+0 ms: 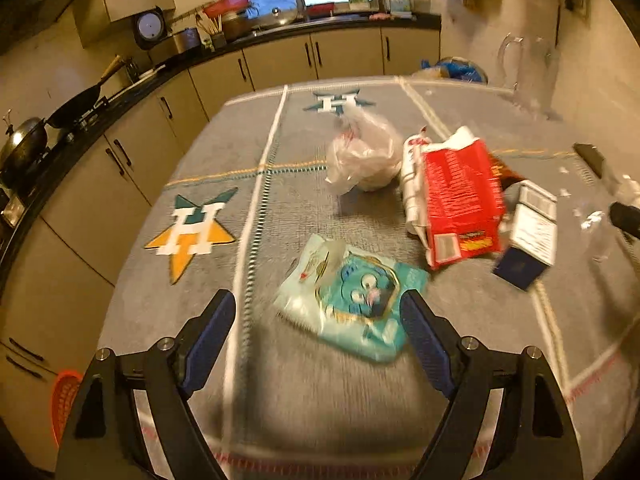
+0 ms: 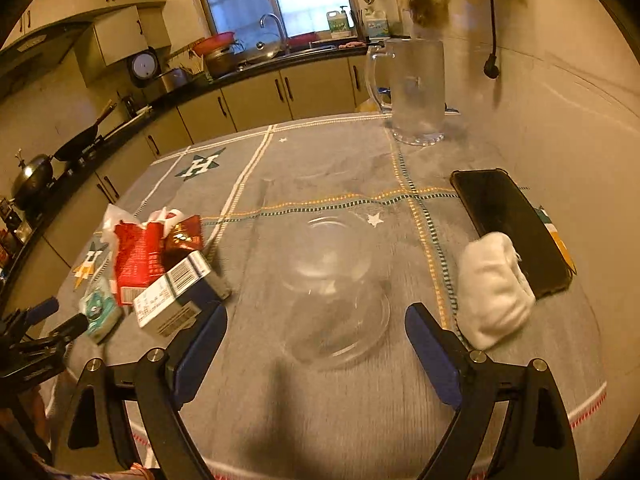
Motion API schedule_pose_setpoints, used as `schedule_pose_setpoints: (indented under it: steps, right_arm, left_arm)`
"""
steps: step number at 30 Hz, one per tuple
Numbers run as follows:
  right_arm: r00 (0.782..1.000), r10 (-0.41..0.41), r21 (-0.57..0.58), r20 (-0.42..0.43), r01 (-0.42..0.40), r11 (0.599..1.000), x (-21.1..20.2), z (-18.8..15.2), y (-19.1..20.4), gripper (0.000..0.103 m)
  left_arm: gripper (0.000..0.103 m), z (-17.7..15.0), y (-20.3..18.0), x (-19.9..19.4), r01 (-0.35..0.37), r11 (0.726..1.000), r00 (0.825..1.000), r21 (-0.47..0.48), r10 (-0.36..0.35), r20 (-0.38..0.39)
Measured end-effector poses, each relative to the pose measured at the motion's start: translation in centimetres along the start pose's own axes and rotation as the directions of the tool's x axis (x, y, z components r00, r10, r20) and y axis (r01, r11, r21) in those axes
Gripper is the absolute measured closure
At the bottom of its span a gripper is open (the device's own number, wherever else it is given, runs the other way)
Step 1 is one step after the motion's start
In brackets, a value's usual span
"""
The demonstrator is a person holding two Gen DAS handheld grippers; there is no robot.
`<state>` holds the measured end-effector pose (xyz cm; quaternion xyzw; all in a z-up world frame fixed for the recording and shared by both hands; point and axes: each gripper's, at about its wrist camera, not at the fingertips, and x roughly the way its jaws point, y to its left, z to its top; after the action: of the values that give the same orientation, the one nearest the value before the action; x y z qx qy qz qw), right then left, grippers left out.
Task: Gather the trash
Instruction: 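Return both tools to the table, then grasp the clear plastic cup with the right tool while the left tool reaches for the teal wipes pack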
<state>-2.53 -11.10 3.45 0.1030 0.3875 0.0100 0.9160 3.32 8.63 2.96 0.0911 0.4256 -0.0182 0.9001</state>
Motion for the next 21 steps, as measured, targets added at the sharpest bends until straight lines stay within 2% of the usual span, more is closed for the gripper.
schedule_pose_setpoints:
  steps: [6, 9, 12, 13, 14, 16, 17, 18, 19, 21]
  right_arm:
    - [1.000, 0.021, 0.025, 0.021, -0.021, 0.999, 1.4, 0.4, -0.3, 0.010]
    - [0.999, 0.042, 0.042, 0.022, -0.043, 0.998, 1.9, 0.4, -0.5, 0.010]
    - [0.999, 0.041, 0.050, 0.021, -0.042, 0.998, 2.3, 0.3, -0.7, 0.011]
    - [0.999, 0.045, 0.058, 0.018, -0.046, 0.997, 2.3, 0.2, -0.9, 0.019]
    - [0.999, 0.050, 0.067, 0.012, -0.050, 0.997, 2.4, 0.1, -1.0, 0.035]
    - [0.998, 0.062, 0.090, 0.006, -0.062, 0.994, 2.5, 0.1, -1.5, 0.041]
    - [0.998, 0.066, 0.098, 0.013, -0.067, 0.993, 2.3, 0.2, -1.6, 0.044]
    - [0.997, 0.070, 0.100, 0.023, -0.072, 0.992, 2.1, 0.2, -1.7, 0.046]
    - [0.997, 0.074, 0.102, 0.033, -0.077, 0.992, 1.8, 0.1, -1.8, 0.048]
    - [0.995, 0.089, 0.113, 0.039, -0.093, 0.989, 1.5, 0.0, -1.9, 0.050]
  left_arm:
    - [0.014, 1.2, 1.4, 1.9, 0.083, 0.992, 0.997, -0.097, -0.082, 0.016]
    - [0.013, 1.1, 1.1, 2.6, 0.115, 0.989, 0.993, -0.096, -0.115, 0.001]
    - [0.010, 0.9, 1.1, 2.8, 0.117, 0.986, 0.993, -0.115, -0.118, 0.000]
    - [0.010, 1.0, 1.1, 2.9, 0.117, 0.985, 0.993, -0.123, -0.119, -0.011]
    - [0.010, 1.0, 1.0, 2.9, 0.113, 0.985, 0.993, -0.130, -0.116, -0.019]
    - [0.034, 1.1, 1.3, 2.6, 0.124, 0.980, 0.991, -0.158, -0.130, -0.025]
    - [0.042, 1.1, 1.3, 2.3, 0.110, 0.980, 0.993, -0.166, -0.115, -0.024]
    - [0.065, 1.1, 1.3, 1.8, 0.087, 0.981, 0.996, -0.171, -0.092, -0.023]
    - [0.081, 1.1, 1.4, 1.5, 0.085, 0.981, 0.995, -0.174, -0.092, -0.029]
    - [0.089, 0.8, 1.3, 0.7, 0.115, 0.974, 0.992, -0.194, -0.123, -0.033]
